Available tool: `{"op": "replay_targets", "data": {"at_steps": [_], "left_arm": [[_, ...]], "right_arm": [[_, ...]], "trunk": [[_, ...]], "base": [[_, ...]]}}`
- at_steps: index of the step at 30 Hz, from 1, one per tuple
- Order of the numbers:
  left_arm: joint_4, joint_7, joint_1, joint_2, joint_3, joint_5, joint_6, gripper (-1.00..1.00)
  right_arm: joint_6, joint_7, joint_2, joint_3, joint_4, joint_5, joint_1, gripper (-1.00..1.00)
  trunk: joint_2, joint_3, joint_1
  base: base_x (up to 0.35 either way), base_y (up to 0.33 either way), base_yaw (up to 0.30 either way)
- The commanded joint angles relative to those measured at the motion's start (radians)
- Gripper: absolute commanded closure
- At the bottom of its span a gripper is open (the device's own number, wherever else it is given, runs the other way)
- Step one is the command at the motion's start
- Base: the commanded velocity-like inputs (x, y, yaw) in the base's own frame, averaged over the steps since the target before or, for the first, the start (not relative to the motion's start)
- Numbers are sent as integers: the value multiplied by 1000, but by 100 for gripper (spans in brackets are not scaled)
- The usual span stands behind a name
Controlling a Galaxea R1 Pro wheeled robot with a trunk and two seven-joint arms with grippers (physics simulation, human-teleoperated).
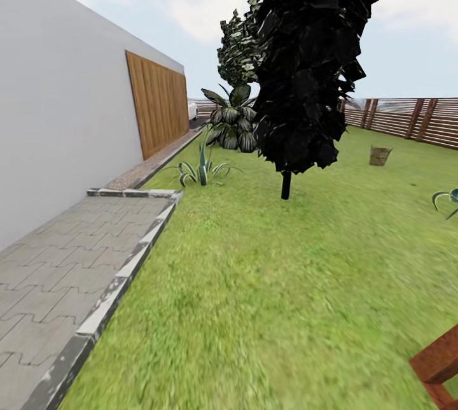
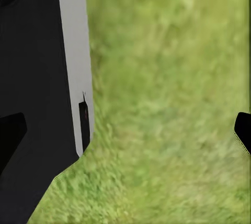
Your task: Take the three Easter eggs out of the wicker basket on the lawn in the garden, then place them on the lawn next to a single tree (choose any tree) so that all three eggs are next to the same tree and none are left in the basket.
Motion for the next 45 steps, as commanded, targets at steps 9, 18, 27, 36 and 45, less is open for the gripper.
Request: {"op": "replay_targets", "data": {"at_steps": [9, 18, 27, 36, 45], "left_arm": [[-2, -1, 1, 0, 0, 0, 0, -100], [-2, -1, 1, -1, 0, 0, 0, -100], [-2, -1, 1, -1, 0, 0, 0, -100], [-2, -1, 1, -1, 0, 0, 0, -100], [-2, -1, 1, -1, 0, 0, 0, -100]], "right_arm": [[-1, 4, 0, -1, 0, -2, 0, -100], [0, 4, 0, -4, 0, -7, 0, -100], [0, 4, 0, -5, 0, -7, 0, -100], [0, 3, 0, -6, 0, -7, 0, -100], [1, 0, 0, -6, 0, -6, 0, -100]], "trunk": [[0, -1, 1], [0, -1, 1], [0, -1, 1], [0, -1, 1], [0, -1, 1]], "base": [[342, 0, 0], [342, 0, 0], [342, 0, 0], [342, 0, 0], [342, 0, 0]]}}
